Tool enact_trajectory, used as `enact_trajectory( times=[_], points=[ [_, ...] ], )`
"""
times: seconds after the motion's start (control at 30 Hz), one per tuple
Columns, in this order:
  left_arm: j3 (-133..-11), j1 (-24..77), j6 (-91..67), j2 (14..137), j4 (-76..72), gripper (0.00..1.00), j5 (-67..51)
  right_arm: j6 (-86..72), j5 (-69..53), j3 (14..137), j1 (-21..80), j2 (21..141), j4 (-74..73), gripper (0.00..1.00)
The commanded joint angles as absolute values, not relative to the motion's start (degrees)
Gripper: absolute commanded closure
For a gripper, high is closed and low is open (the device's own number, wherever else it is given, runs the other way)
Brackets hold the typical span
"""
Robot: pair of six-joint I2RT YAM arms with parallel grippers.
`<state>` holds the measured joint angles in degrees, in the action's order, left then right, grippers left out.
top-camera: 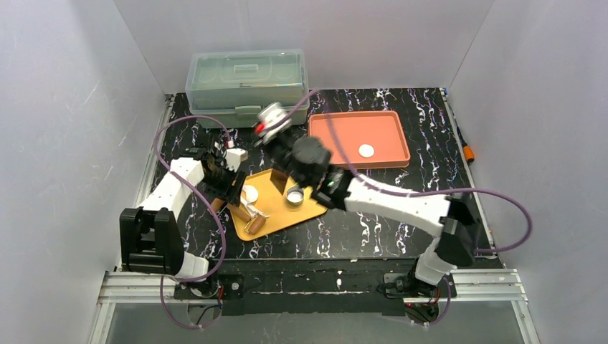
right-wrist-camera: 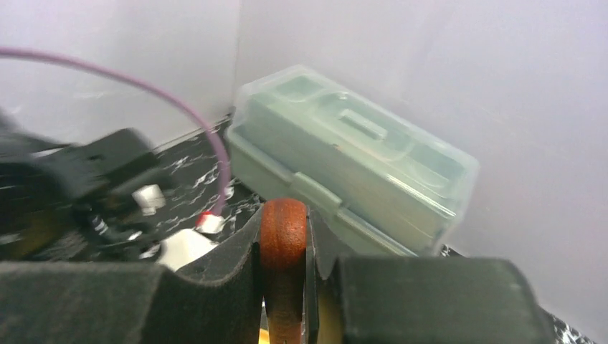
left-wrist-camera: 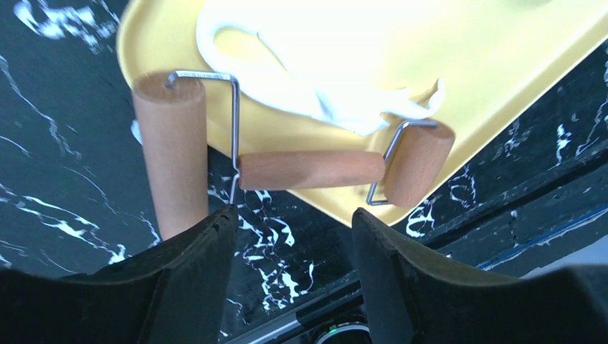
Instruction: Roll out the dumpling wrappers from the dough
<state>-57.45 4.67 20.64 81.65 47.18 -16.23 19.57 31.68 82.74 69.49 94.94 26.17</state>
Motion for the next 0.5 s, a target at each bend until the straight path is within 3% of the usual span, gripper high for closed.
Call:
enact_trajectory(
  times=[0.0, 0.27, 0.47],
  points=[
    [-64.0, 6.3, 22.1, 79.6, 49.4, 0.41, -19.8, 2.5, 31.0, 78.3, 55.6, 83.3, 26.8, 0.99],
    [-75.0, 19.8, 20.6, 87.7, 49.8, 0.33, -15.4, -17.1, 26.1, 63.9, 37.7, 71.9, 25.3, 0.99],
    [-81.6, 24.3, 18.8, 95.1, 49.8, 0.32, -15.6, -26.1, 28.1, 54.5, 33.5, 67.1, 24.6, 0.99]
  ],
)
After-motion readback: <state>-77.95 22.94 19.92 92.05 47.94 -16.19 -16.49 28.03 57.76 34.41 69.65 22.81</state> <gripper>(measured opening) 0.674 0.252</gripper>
